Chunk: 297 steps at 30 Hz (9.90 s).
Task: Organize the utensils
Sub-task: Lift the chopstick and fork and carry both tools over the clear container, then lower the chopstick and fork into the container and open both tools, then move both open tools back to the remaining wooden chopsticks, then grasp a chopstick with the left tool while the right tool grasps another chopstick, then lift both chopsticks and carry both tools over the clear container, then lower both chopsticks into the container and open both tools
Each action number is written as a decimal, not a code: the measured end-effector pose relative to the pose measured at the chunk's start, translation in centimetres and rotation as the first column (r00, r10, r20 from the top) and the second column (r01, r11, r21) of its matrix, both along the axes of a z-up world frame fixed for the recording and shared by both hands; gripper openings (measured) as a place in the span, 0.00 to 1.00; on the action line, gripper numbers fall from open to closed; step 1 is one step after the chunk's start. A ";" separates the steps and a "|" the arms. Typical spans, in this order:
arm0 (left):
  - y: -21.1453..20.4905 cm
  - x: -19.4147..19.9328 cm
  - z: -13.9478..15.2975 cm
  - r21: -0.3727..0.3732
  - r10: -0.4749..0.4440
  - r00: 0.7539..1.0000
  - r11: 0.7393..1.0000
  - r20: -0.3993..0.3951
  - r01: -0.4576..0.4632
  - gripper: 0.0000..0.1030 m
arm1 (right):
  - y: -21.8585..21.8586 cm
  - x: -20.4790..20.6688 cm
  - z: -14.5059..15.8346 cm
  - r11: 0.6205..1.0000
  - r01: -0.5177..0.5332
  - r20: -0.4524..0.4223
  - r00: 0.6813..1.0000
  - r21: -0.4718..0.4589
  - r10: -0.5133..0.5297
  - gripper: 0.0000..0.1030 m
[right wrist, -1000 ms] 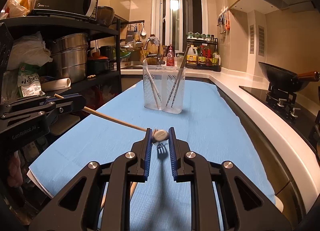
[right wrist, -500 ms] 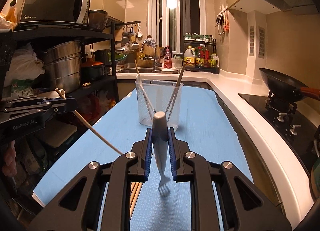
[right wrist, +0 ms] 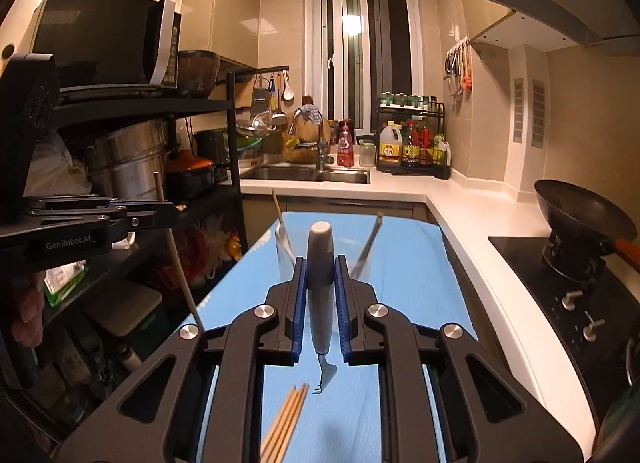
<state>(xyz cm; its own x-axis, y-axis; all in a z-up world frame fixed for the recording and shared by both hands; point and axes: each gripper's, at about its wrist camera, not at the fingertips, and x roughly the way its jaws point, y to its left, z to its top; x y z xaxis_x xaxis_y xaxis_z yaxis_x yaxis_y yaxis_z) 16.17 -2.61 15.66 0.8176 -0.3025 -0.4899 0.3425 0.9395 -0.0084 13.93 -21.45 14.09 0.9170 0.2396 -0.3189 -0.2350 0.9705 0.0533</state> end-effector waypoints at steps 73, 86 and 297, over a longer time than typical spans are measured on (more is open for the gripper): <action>1.0 1.4 -7.8 0.063 0.198 0.980 0.978 -0.015 -0.197 0.93 | -0.4 -1.0 -7.3 0.995 0.102 -0.118 0.988 0.011 -0.100 0.87; 0.7 -5.8 -13.7 0.074 0.268 0.963 0.961 -0.036 -0.265 0.93 | 0.2 -8.5 -16.4 0.990 0.113 -0.205 0.970 -0.080 -0.127 0.87; -1.2 18.3 -3.1 -0.026 0.158 0.987 0.987 -0.018 -0.158 0.83 | 0.8 17.7 -2.2 0.999 0.036 -0.115 0.993 -0.010 -0.037 0.63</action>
<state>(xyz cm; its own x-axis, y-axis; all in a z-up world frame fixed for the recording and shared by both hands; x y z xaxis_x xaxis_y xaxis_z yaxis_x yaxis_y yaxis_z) 34.50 -3.77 12.60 0.8483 -0.1837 -0.4967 0.1896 0.9811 -0.0390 31.59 -20.63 11.89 0.8822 0.2042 -0.4244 -0.1926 0.9787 0.0705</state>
